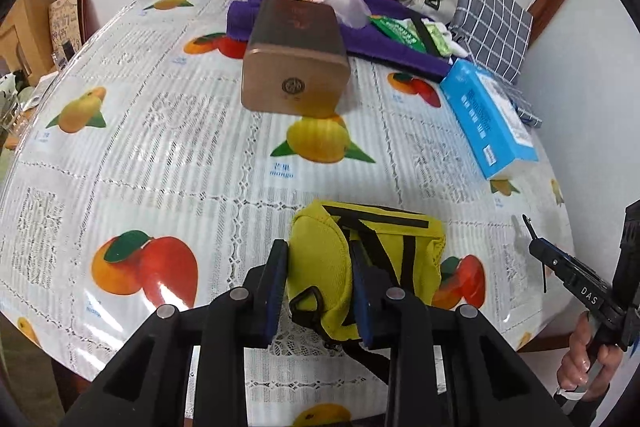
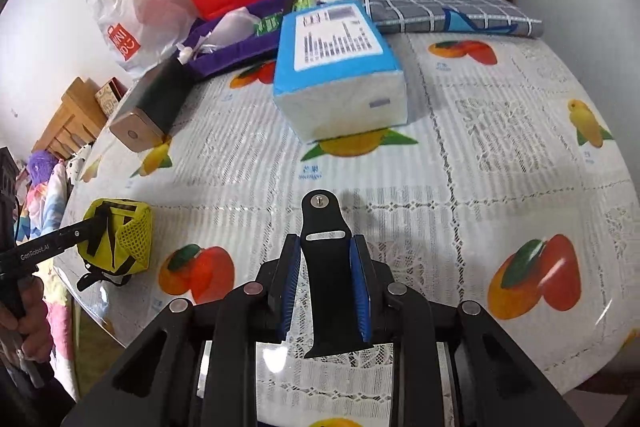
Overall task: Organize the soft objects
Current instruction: 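Carry the yellow pouch with the left gripper to the towel while the right gripper follows, then lower the pouch onto the towel and open the left gripper while the right gripper presses the green bag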
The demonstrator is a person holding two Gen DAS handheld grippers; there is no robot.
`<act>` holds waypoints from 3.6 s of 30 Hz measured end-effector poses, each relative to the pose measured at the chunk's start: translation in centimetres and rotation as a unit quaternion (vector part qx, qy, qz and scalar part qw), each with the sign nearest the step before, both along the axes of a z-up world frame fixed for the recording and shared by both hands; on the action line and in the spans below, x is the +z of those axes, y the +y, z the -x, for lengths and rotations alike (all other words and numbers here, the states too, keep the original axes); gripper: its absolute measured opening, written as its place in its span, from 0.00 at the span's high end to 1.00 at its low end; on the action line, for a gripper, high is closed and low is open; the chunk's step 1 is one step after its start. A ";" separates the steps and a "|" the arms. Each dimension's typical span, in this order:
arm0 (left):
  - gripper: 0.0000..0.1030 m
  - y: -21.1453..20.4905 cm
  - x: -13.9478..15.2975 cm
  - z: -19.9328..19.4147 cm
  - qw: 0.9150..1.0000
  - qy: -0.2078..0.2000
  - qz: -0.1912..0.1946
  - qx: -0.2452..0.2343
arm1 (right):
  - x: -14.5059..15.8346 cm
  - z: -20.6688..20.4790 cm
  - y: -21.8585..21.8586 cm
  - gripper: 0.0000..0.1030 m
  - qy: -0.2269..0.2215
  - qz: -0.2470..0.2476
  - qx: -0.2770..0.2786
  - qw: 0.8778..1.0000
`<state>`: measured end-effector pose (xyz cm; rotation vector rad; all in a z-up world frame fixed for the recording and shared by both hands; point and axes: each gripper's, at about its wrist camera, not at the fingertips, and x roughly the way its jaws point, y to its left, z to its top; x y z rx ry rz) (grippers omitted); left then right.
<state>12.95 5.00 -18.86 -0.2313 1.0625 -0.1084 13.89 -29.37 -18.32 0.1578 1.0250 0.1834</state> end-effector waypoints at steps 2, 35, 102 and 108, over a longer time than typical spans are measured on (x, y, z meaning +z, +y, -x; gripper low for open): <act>0.73 0.1 0.7 0.1 1.000 -0.006 0.005 0.000 | 0.7 0.0 0.1 0.76 -0.005 0.000 0.002 1.000; 0.73 1.9 12.0 -8.2 0.995 -0.100 0.007 0.026 | 13.0 -9.5 0.7 0.75 -0.111 0.030 0.034 0.993; 0.73 -0.9 4.1 -33.1 1.000 -0.003 0.000 -0.014 | 3.5 -32.5 9.4 0.75 -0.049 0.019 0.111 0.992; 0.72 -1.1 3.5 -33.3 1.000 0.003 -0.001 -0.016 | 2.3 -33.0 9.5 0.75 -0.031 0.020 0.112 0.993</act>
